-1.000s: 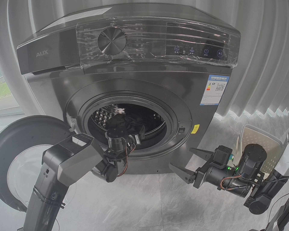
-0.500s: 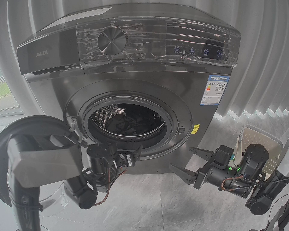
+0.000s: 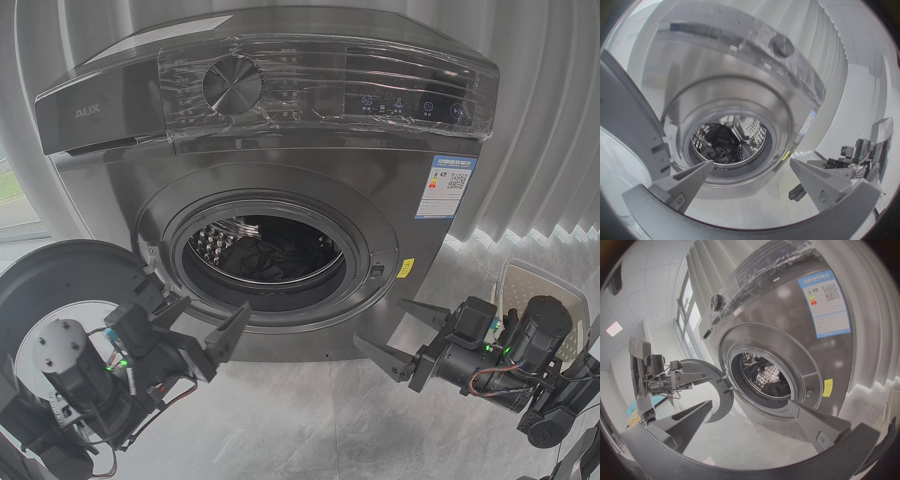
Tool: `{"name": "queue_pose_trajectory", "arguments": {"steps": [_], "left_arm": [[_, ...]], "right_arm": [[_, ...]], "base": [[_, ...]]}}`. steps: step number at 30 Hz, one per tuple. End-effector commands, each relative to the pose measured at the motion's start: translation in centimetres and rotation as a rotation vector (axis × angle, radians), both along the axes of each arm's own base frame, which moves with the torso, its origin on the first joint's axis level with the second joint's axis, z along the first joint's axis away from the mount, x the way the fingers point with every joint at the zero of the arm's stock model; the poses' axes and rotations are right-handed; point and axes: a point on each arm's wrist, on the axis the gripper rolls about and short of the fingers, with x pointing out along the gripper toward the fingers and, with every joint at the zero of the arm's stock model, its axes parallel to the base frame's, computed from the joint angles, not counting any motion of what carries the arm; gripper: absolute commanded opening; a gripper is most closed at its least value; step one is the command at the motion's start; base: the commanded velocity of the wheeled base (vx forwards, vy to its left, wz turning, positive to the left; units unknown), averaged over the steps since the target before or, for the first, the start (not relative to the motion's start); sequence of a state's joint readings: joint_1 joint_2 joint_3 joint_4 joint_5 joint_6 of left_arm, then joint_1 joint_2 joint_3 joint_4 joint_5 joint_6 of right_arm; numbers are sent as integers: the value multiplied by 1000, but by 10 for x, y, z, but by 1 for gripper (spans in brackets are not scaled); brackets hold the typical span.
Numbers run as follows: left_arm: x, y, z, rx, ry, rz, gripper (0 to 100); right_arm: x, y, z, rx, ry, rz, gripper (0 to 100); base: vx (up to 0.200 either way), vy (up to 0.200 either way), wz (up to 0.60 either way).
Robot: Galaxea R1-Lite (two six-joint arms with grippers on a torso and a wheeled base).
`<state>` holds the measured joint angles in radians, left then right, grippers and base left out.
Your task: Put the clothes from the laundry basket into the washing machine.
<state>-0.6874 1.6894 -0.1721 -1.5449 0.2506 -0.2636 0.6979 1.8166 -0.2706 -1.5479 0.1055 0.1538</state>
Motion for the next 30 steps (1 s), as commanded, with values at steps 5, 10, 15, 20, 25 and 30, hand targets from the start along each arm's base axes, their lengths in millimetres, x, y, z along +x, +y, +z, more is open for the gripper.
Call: {"name": "queue_pose_trajectory", "arguments": {"steps": [5, 10, 15, 20, 25, 30], "left_arm": [[-58, 53, 43, -156, -188, 39, 100], [-74, 76, 35, -94, -137, 132, 100], [-92, 93, 22, 51, -44, 157, 100], [-114, 107, 19, 77, -37, 176, 100], [-132, 122, 16, 99, -45, 245, 100], [-151, 133, 14, 111, -34, 295, 100]], "right_arm": [[-32, -29, 29, 66, -82, -55, 100], [-46, -59, 37, 78, -123, -139, 100], [-54, -81, 44, 90, -174, -211, 100], [-65, -98, 48, 107, -209, -275, 100], [-71, -115, 48, 97, -223, -364, 100], [-81, -124, 52, 75, -253, -400, 100]], "base": [[0, 0, 0], [0, 0, 0], [0, 0, 0], [0, 0, 0], [0, 0, 0], [0, 0, 0]]}}
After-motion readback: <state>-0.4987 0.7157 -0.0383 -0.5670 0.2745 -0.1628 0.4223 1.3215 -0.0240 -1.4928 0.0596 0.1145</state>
